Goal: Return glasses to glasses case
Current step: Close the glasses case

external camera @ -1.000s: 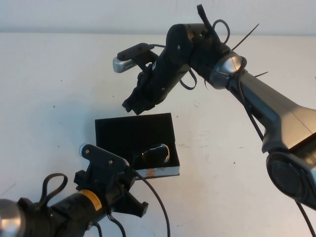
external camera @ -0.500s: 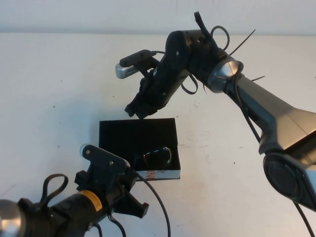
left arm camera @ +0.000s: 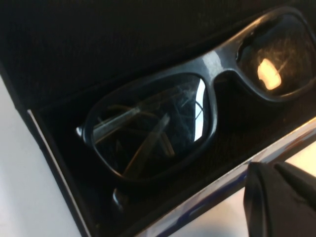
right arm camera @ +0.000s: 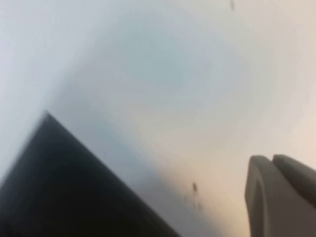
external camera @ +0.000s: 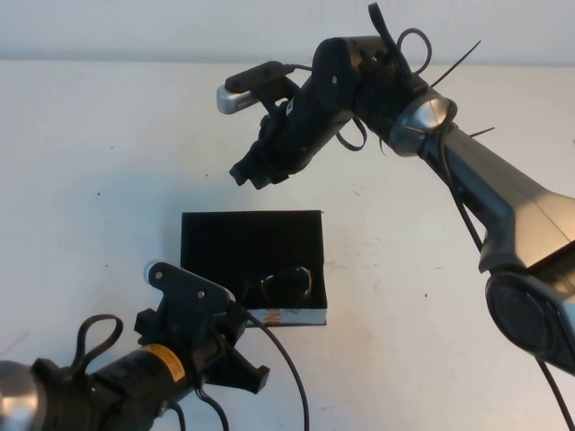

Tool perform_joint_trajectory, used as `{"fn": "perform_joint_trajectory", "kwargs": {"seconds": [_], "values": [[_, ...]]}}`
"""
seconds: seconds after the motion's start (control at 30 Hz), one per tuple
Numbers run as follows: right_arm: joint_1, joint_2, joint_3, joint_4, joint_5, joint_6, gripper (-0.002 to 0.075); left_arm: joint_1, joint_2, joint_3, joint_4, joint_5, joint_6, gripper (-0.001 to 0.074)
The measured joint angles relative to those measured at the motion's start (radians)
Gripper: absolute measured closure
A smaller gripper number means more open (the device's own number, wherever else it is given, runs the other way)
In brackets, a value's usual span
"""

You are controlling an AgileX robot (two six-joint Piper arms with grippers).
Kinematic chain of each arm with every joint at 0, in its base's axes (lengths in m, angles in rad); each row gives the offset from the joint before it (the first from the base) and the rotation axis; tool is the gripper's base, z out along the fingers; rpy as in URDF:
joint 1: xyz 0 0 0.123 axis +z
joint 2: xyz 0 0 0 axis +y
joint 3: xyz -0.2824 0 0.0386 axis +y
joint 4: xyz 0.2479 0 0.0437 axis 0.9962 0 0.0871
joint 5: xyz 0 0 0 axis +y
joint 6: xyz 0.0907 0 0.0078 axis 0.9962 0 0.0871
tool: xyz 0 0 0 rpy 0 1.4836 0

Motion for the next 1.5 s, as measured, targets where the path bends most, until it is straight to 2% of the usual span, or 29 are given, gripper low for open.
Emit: {"fn": "perform_joint_trajectory", "kwargs": {"seconds": [0.27,0.73,1.07,1.5], "values": [[-0.014,0.021,0.000,0.002,0.106,0.000,0.0737,0.000,0.000,0.000,0.000,0.000,0.000,0.0736],[-0.014,0.002,0.000,0.049,0.118,-0.004,0.0737,0.000,0.000,0.000,-0.006,0.000,0.000,0.0736],[-0.010,-0.040,0.093,0.048,0.119,0.000,0.0737,0.000,0.000,0.000,-0.042,0.000,0.000,0.0736],[-0.010,-0.037,0.060,0.025,0.120,0.000,0.0737,0.000,0.000,0.000,-0.044,0.000,0.000,0.0736]]}}
